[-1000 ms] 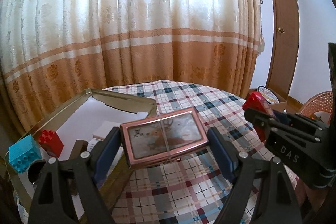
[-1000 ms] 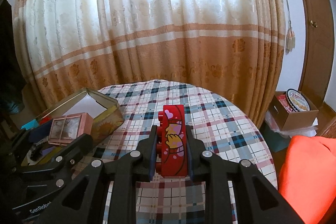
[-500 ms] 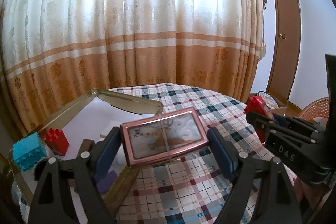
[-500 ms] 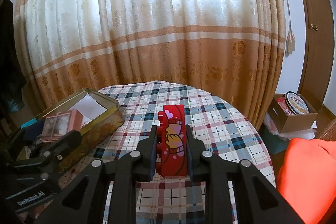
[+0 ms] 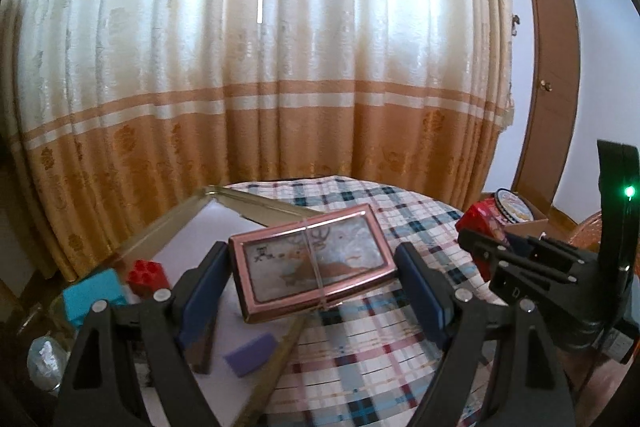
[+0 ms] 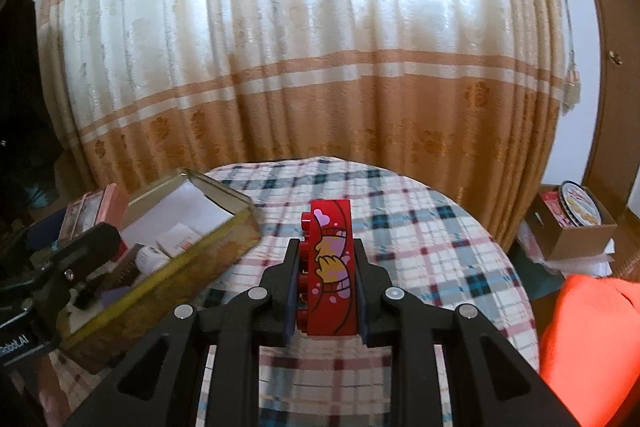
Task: Organize rigid objects
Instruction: 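Carry the photo frame and candy box over the tin tray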
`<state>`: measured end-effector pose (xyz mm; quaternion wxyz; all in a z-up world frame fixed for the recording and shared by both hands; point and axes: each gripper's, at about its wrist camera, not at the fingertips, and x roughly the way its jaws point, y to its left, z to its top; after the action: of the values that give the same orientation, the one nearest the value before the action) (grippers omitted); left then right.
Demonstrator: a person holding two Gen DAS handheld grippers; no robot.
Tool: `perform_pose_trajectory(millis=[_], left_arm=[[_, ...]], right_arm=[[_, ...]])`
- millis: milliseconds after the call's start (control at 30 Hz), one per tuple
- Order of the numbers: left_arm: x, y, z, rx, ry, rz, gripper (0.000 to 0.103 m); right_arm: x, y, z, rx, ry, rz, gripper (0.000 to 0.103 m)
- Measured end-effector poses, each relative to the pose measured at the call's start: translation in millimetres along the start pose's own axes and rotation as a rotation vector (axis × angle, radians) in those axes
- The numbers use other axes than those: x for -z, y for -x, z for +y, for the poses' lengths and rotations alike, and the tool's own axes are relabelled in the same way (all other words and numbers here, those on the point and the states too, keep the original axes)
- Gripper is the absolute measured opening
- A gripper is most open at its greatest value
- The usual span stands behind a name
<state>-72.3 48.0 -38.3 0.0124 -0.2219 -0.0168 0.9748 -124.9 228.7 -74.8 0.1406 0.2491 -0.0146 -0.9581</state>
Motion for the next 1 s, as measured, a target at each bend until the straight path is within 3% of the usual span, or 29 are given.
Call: perform_pose_trajectory(millis=[400, 667, 1000], left_arm=[[-15, 12, 51, -0.105, 0.03, 0.019, 0.084], [-15, -1, 78, -0.157, 0.038, 0.119, 0.084], [-6, -18, 103, -0.176, 0.084, 0.225, 0.084]], right_arm=[[-26, -15, 53, -0.129, 0.084, 0.012, 0.025], [-35, -37, 85, -0.207, 0.123, 0.071, 0.025], [-43, -72, 121, -0.232, 0.203, 0.132, 0.025]])
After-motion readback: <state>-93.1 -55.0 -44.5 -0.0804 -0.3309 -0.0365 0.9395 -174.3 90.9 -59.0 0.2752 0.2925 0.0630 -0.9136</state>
